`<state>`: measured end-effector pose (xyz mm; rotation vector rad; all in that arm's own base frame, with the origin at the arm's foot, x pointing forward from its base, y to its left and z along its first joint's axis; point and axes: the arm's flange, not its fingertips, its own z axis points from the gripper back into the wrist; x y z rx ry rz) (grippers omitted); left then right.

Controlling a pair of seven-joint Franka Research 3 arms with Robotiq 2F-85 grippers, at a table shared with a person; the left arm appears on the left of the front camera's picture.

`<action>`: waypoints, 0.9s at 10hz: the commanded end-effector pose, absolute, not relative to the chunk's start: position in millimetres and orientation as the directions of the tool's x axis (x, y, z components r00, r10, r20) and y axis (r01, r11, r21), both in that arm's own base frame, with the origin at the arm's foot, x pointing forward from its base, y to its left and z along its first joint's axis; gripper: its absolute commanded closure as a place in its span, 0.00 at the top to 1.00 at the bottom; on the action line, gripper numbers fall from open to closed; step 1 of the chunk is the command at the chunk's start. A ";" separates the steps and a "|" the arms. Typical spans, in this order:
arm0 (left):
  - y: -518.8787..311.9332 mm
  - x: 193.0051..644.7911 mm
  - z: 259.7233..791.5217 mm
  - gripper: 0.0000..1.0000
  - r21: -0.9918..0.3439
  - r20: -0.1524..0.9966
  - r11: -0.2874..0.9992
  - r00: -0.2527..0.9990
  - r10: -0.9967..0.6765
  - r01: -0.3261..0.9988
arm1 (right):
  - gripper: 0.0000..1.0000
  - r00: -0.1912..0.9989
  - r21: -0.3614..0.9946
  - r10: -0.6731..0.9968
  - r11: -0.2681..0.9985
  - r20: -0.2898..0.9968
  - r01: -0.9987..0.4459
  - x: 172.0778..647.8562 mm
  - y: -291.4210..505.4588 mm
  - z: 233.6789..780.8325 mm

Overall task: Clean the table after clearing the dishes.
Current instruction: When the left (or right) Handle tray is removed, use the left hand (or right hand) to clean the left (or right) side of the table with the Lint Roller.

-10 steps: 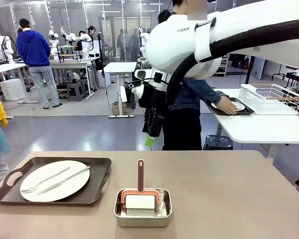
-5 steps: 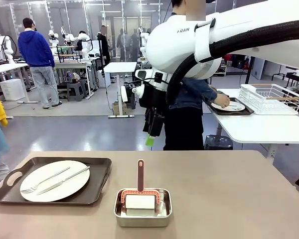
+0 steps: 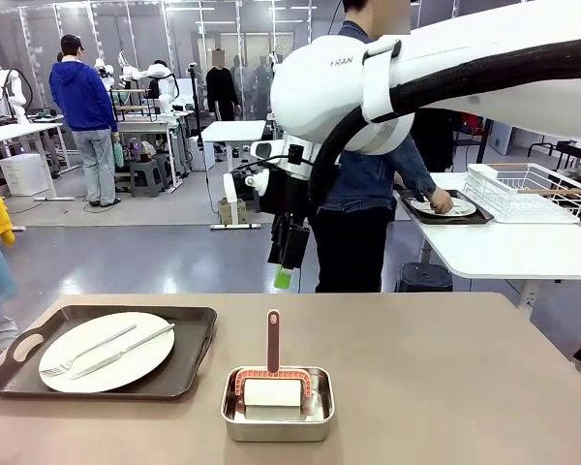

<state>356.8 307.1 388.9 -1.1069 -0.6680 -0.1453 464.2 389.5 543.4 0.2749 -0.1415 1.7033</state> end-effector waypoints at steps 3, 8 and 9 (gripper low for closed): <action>308.8 354.1 390.2 1.00 -0.776 0.565 0.463 0.798 0.210 0.428 | 1.00 -0.087 0.144 0.990 -0.103 0.115 -0.984 483.4 420.1 535.9; 308.8 354.1 390.2 1.00 -0.776 0.565 0.463 0.798 0.210 0.428 | 1.00 -0.097 0.145 0.989 -0.112 0.107 -0.983 500.1 444.2 486.0; 308.8 354.1 390.2 1.00 -0.776 0.565 0.463 0.798 0.210 0.428 | 1.00 -0.090 0.153 0.991 -0.104 0.098 -0.983 501.5 445.2 478.3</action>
